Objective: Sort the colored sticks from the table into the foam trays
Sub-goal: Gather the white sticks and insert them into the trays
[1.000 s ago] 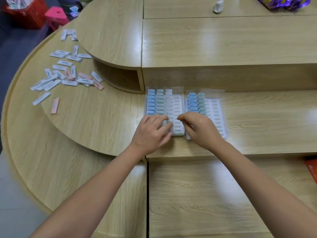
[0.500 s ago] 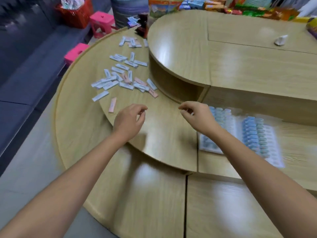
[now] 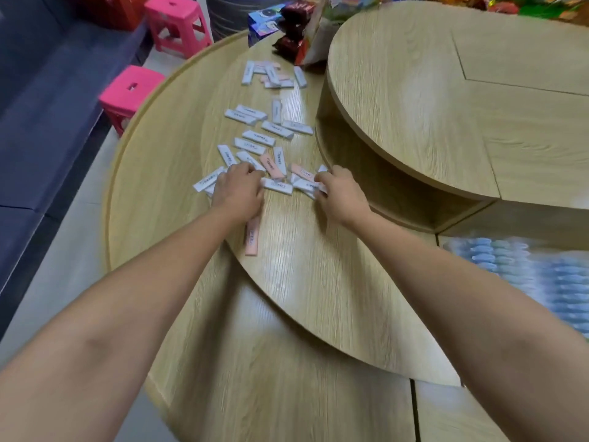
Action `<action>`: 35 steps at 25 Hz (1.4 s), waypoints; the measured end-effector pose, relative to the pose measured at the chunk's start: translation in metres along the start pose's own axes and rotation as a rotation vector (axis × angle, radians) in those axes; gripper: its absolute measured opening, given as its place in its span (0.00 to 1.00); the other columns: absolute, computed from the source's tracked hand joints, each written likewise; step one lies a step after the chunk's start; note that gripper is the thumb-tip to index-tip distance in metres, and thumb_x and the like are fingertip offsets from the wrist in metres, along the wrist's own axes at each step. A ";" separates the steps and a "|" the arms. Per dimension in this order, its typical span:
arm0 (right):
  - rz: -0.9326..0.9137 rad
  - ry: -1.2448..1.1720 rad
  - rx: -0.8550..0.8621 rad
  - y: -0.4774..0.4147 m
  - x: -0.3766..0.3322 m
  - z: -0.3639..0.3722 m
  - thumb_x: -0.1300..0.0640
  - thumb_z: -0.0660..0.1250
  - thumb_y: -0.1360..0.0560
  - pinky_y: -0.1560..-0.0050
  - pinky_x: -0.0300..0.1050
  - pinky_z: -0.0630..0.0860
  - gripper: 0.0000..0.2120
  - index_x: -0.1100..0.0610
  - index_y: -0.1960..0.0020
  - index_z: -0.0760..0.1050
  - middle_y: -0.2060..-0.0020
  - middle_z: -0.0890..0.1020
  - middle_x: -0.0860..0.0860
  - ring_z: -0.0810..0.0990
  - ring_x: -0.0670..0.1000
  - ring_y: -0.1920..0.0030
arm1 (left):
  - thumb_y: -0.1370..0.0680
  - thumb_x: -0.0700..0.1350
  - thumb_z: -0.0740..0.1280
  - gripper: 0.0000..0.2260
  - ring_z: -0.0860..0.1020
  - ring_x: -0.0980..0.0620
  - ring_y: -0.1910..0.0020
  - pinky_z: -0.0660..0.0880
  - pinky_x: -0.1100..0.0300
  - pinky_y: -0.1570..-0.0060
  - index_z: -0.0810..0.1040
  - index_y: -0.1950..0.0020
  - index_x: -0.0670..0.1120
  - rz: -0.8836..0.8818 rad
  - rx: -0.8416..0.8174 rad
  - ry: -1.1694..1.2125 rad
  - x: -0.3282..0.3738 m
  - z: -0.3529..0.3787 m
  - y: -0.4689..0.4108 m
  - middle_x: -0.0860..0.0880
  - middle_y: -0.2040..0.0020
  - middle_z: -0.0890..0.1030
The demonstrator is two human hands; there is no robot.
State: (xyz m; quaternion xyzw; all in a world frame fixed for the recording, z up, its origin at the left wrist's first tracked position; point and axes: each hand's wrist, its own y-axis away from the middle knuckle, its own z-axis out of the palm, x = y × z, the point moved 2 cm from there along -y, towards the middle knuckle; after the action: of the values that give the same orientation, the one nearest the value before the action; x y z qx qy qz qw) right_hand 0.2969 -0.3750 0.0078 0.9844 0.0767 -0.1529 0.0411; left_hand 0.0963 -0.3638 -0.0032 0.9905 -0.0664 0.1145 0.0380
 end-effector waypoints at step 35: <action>0.122 -0.703 0.326 0.205 0.130 -0.106 0.62 0.69 0.27 0.65 0.27 0.66 0.05 0.54 0.56 0.74 0.65 0.75 0.45 0.71 0.38 0.68 | 0.22 0.34 0.63 0.07 0.74 0.38 0.59 0.73 0.46 0.64 0.74 0.46 0.35 0.450 0.291 -0.030 0.139 -0.041 0.099 0.36 0.53 0.73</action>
State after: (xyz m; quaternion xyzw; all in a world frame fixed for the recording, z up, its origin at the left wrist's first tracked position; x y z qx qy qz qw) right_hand 0.4841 -0.5478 0.0805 0.8683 -0.0259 -0.4883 -0.0830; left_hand 0.2072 -0.4750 0.0749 0.9473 -0.2685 0.1138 -0.1323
